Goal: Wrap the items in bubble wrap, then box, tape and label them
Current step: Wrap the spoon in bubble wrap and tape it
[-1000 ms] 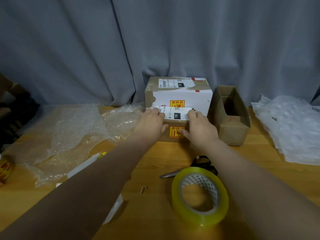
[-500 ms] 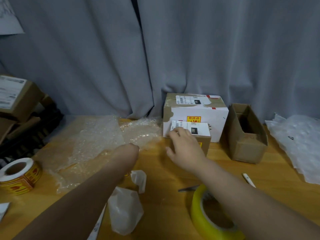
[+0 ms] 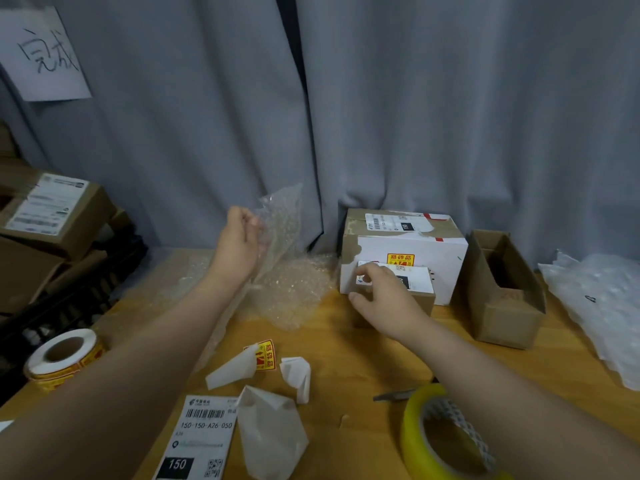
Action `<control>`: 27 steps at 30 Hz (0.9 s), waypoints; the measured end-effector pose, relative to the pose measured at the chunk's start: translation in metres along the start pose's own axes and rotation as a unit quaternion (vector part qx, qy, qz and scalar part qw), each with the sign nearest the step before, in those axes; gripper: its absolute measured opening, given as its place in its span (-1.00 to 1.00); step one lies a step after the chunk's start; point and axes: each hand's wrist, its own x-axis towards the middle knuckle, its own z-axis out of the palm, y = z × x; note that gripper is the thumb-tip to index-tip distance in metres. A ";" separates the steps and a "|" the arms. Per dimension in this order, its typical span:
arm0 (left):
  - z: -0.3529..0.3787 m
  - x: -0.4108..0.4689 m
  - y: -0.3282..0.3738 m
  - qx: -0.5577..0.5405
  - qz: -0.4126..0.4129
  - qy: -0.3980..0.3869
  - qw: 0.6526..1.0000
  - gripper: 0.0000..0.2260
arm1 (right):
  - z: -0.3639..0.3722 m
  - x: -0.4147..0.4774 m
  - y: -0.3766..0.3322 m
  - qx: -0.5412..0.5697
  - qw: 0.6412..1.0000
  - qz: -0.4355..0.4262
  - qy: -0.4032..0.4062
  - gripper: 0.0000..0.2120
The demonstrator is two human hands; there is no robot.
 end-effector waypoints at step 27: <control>0.004 -0.077 0.066 -0.199 -0.201 -0.158 0.946 -0.90 | -0.049 -0.027 -0.004 0.339 0.935 0.015 0.101 -0.87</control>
